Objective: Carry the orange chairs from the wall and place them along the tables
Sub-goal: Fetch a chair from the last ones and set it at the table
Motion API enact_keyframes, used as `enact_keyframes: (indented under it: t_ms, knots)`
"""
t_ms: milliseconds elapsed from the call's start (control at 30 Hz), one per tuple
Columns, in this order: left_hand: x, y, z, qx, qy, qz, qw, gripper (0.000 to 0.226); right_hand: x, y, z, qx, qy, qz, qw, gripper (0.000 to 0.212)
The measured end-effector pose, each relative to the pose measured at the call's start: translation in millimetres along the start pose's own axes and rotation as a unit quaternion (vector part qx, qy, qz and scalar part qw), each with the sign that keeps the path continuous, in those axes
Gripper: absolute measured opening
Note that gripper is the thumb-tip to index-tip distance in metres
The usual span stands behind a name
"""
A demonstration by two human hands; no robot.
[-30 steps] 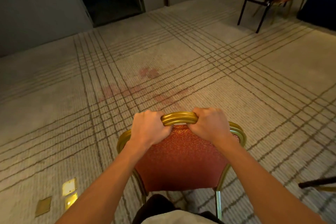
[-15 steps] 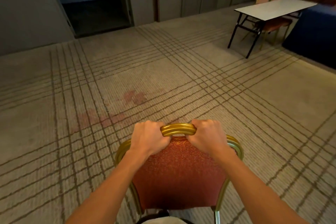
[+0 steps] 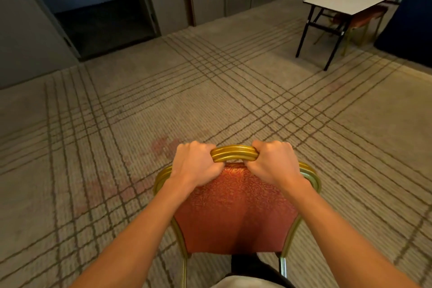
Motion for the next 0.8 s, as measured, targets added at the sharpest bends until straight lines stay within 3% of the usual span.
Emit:
enact_keyframes:
  t_ms: [333, 800]
  knots:
    - [237.4, 10.9, -24.3, -0.006, 0.004, -0.005, 1.0, 0.034, 230.7, -17.7, 70.4, 0.021, 0.01, -0.04, 0.999, 0.028]
    - [564.3, -21.3, -126.5, -0.072, -0.022, 0.003, 0.997, 0.035, 554.6, -91.1, 112.6, -0.002, -0.017, -0.062, 0.998, 0.031]
Point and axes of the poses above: each hand's wrist, its own x-axis towards the middle knuckle, its own y-axis out of the back of the hand, z = x × y, the point moved 4 cm from there along x, towards the middle knuckle, and after that the axes turned 4 degrees about -z, right-handed, at the moved point
